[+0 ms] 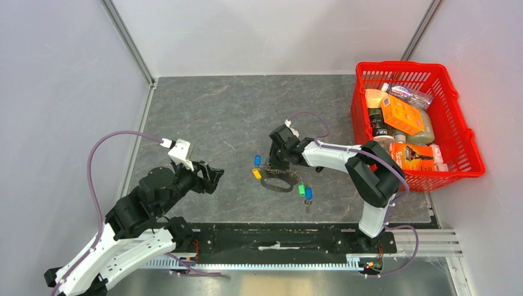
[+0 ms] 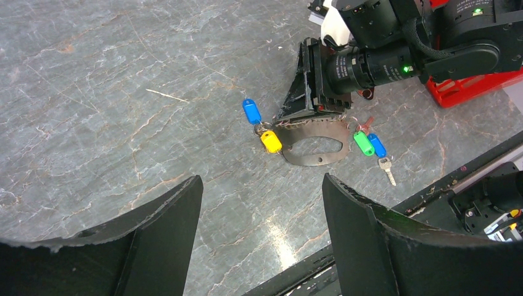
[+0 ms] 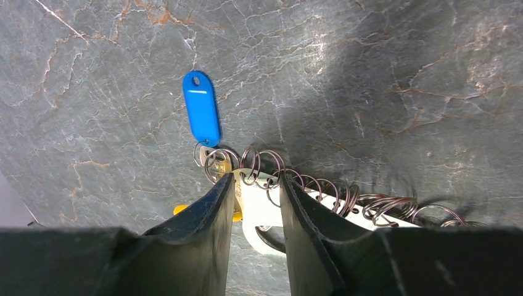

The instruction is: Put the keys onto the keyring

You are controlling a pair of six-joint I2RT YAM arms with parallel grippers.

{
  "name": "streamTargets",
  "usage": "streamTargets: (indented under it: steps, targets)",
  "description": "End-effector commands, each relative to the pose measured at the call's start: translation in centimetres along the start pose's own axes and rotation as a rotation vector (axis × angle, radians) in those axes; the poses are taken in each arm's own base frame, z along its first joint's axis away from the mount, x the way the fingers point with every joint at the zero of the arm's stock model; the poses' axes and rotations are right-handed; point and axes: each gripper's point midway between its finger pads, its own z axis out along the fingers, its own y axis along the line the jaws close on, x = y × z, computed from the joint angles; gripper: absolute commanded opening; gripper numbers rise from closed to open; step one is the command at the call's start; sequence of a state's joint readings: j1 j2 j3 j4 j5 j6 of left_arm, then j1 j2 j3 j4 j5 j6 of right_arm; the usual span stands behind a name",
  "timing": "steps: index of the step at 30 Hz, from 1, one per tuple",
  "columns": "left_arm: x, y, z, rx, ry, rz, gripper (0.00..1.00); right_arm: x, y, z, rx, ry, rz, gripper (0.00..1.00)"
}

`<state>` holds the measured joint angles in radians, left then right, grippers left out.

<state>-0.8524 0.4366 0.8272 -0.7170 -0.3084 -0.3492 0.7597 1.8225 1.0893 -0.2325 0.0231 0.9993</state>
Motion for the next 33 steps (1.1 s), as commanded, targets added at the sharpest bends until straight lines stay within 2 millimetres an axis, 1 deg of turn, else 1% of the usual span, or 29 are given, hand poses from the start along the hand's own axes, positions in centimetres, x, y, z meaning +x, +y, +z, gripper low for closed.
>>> streamTargets:
  steps: [1,8,12,16,22,28,33]
  targets:
    - [-0.2,0.1,0.0,-0.001,-0.007,0.028,0.78,-1.4,1.0,-0.4,-0.011,-0.042,-0.001,0.40]
    - [-0.2,0.1,0.0,0.001,-0.008,0.028,0.78,-2.7,1.8,-1.8,-0.022,-0.086,-0.016,0.40]
    - [-0.2,0.2,-0.1,0.001,-0.010,0.027,0.78,-2.9,2.1,-2.2,-0.030,-0.093,-0.017,0.40]
    - [-0.2,0.1,-0.1,0.001,-0.010,0.027,0.78,-2.9,2.2,-2.0,-0.031,-0.093,-0.015,0.40]
    - [-0.2,0.2,0.0,0.000,-0.008,0.027,0.78,-2.6,2.1,-1.1,-0.036,-0.081,-0.005,0.41]
    - [-0.1,0.2,0.0,-0.002,-0.006,0.028,0.78,-2.8,2.7,-0.8,-0.056,-0.085,-0.002,0.40]
    - [-0.2,0.2,0.0,-0.004,-0.007,0.028,0.78,-2.4,2.3,-0.4,-0.045,-0.073,-0.004,0.40]
